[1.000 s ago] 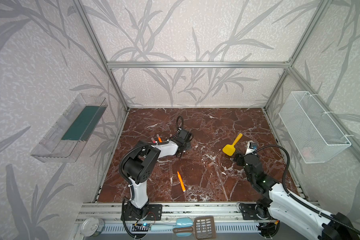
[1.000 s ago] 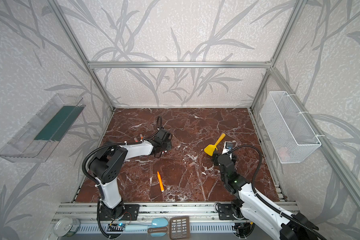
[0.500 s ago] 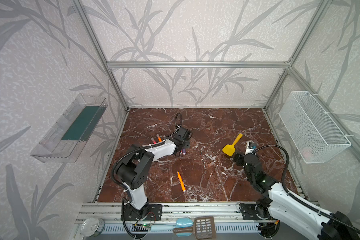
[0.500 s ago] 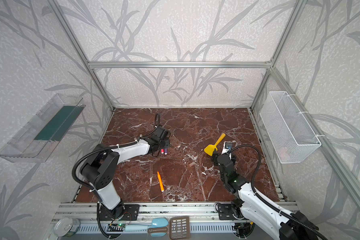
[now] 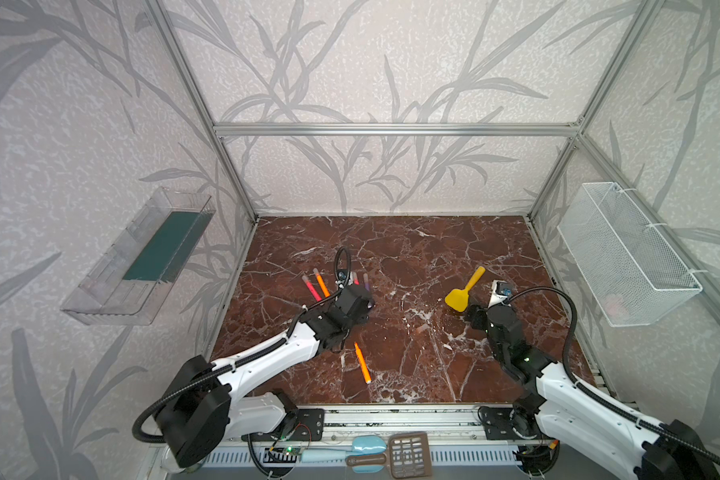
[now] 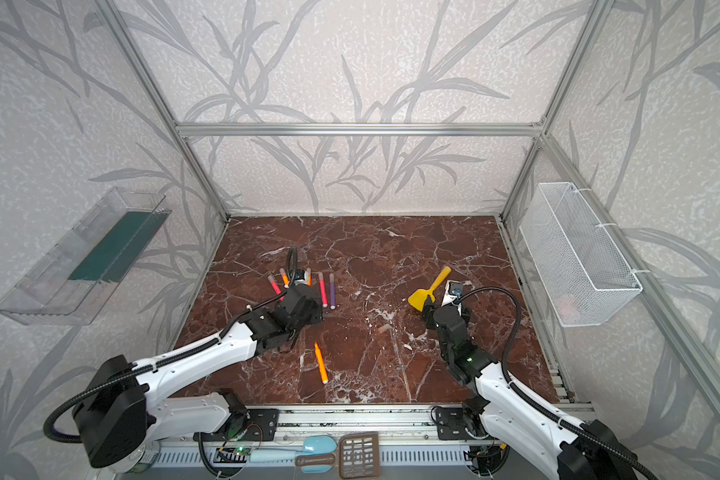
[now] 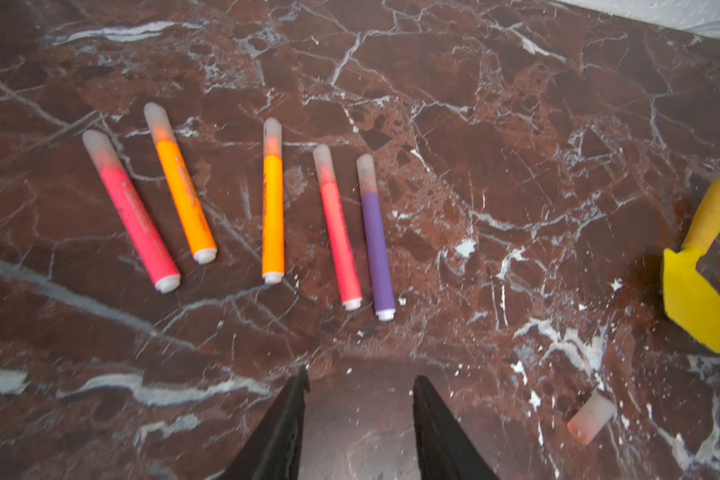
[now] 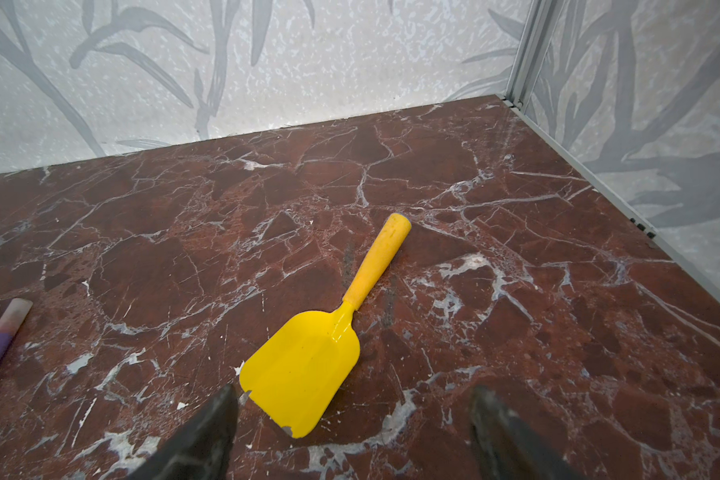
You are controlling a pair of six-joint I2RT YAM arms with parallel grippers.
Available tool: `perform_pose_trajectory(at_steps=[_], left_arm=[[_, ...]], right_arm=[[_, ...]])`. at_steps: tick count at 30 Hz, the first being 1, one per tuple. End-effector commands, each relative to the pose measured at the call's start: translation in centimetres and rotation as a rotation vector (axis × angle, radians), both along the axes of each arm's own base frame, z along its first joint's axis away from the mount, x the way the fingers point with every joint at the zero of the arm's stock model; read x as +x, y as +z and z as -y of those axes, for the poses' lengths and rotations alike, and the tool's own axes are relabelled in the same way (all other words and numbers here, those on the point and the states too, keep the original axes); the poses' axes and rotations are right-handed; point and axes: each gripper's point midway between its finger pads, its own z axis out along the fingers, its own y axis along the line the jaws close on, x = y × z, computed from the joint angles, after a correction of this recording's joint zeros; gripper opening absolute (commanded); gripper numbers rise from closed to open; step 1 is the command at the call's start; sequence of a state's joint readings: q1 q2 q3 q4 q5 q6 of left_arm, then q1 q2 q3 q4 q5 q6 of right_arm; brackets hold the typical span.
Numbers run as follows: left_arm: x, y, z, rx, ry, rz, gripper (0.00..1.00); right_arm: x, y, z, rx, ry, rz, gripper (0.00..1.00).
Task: Insert the pens into the pen caps
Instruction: 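Lower the left gripper onto the orange marker and close on it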
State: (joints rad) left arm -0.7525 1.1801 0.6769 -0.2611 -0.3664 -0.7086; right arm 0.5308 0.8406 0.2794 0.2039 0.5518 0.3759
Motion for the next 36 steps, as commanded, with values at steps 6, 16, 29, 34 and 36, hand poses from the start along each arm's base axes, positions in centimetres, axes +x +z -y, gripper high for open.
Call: perform_pose_trajectory(at_steps=[6, 16, 29, 34, 36], left_arm=[[-4.8, -1.8, -2.6, -0.048, 0.091, 0.016, 0.44], [-8.9, -5.6, -1.5, -0.156, 0.076, 0.007, 0.44], [-9.5, -7.9, 4.3, -0.140, -0.004, -0.031, 0.43], [-9.3, -8.6, 5.0, -0.073, 0.020, -0.054, 0.41], [-9.3, -8.6, 4.5, -0.053, 0.041, -0.054, 0.41]], right_arm=[[0.2, 1.2, -0.3, 0.031, 0.014, 0.044, 0.85], [1.0, 1.4, -1.2, 0.025, 0.040, 0.036, 0.85], [2.3, 0.8, -2.3, -0.005, 0.061, -0.015, 0.83], [1.9, 0.9, -2.1, 0.003, 0.065, 0.002, 0.83], [1.8, 1.0, -2.1, 0.005, 0.067, 0.005, 0.83]])
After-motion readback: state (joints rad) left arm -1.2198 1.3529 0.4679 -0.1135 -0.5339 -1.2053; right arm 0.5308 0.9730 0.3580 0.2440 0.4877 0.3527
